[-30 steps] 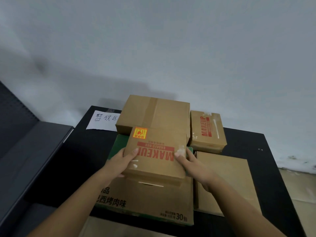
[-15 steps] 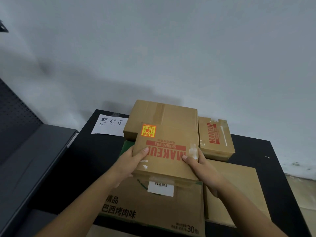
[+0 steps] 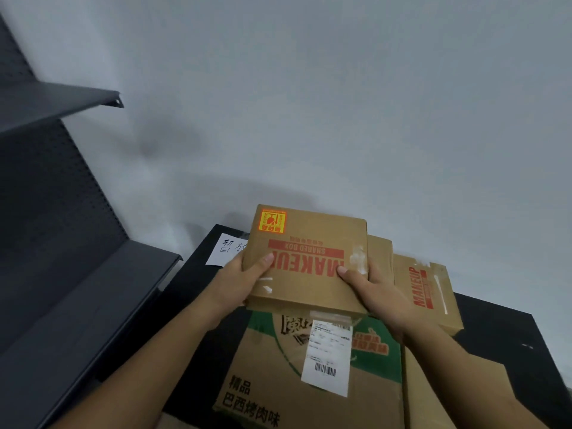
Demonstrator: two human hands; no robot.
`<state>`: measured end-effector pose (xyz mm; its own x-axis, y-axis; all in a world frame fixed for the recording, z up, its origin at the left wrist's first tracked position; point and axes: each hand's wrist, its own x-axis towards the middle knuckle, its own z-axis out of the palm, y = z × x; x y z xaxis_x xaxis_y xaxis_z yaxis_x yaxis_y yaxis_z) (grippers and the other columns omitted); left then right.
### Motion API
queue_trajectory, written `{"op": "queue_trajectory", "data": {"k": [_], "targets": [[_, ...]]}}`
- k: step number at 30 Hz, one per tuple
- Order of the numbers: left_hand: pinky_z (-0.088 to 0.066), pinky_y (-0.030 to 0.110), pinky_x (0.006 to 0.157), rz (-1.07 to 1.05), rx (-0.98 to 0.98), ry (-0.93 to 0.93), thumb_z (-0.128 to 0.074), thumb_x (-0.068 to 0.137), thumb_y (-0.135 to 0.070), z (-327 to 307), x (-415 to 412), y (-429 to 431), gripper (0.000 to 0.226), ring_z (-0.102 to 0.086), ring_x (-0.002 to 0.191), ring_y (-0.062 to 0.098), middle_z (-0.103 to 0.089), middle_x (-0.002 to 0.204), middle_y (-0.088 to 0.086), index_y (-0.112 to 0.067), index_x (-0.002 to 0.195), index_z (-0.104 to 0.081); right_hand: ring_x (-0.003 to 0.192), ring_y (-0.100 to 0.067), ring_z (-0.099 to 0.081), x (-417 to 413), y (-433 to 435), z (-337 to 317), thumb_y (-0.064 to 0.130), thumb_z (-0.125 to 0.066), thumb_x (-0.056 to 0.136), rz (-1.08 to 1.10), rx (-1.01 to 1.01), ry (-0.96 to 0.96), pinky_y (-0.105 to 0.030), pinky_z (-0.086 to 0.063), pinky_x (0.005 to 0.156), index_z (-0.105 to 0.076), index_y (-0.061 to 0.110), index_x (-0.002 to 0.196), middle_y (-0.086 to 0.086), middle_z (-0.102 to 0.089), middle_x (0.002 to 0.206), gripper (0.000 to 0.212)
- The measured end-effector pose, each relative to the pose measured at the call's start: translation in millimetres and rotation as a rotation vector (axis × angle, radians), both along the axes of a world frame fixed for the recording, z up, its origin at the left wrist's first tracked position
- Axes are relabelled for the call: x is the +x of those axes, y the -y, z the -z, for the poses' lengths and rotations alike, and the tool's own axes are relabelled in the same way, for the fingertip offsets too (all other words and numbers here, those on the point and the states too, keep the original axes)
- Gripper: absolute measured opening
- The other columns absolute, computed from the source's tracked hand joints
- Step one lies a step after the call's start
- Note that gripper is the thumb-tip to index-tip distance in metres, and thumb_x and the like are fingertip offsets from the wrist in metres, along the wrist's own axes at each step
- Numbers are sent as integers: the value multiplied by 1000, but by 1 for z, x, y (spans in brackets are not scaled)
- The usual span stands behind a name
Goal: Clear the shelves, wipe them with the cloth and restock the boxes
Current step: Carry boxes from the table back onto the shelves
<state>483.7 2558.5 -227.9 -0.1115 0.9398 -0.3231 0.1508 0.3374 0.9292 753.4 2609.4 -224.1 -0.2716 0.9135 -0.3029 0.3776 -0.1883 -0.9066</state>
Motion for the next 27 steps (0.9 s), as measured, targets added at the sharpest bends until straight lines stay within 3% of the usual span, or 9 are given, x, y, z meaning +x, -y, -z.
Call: {"op": "queue_trajectory", "data": {"k": [3,8,12,16,20,24,27], "targets": [[-60,46,88,-66,27,-20,-58,88,-62,-12,-18,12,41,-73,98,15,-75,108,-10,-39,123,-57,90,-12,-76,-22,-4,-7,61,-63,89,-53,40,-15,-42,-59,89,-37,45,145,12,-76,110,64],[-58,32,85,-245,84,-74,-58,91,-63,-28,-40,44,42,-72,93,5,-75,104,-16,-40,126,-59,97,-9,-74,-58,-13,-18,65,-64,87,-199,84,-52,-44,-55,98,-35,52,145,18,-74,114,67],[-54,33,96,-364,103,-89,-58,89,-66,-37,-54,83,49,-71,99,3,-75,109,-17,-38,129,-60,94,-10,-75,-92,-8,-24,57,-64,91,-330,92,-95,-38,-59,88,-36,51,144,18,-75,110,61],[-52,29,97,-524,116,-120,-58,89,-66,-41,-67,129,47,-70,100,-1,-74,111,-21,-40,129,-61,97,-16,-75,-131,2,-28,68,-71,77,-469,64,-112,-42,-61,86,-28,53,149,10,-73,118,85],[-53,33,99,-703,103,-145,-61,88,-67,-42,-84,182,47,-70,99,1,-74,110,-20,-39,127,-61,94,-12,-74,-176,30,-34,56,-63,92,-590,71,-79,-28,-60,76,-26,52,147,13,-69,118,66],[-55,42,97,-833,78,-152,-62,84,-72,-44,-98,246,53,-71,101,7,-74,111,-17,-41,126,-60,109,-14,-65,-217,71,-37,61,-62,90,-724,67,-45,-32,-54,83,-16,52,154,13,-60,131,79],[-56,37,94,-950,80,-161,-61,87,-67,-51,-106,295,52,-71,98,6,-74,111,-15,-38,129,-59,118,-17,-59,-249,108,-43,60,-64,90,-817,77,-56,-47,-50,104,-15,52,155,12,-54,138,82]]}}
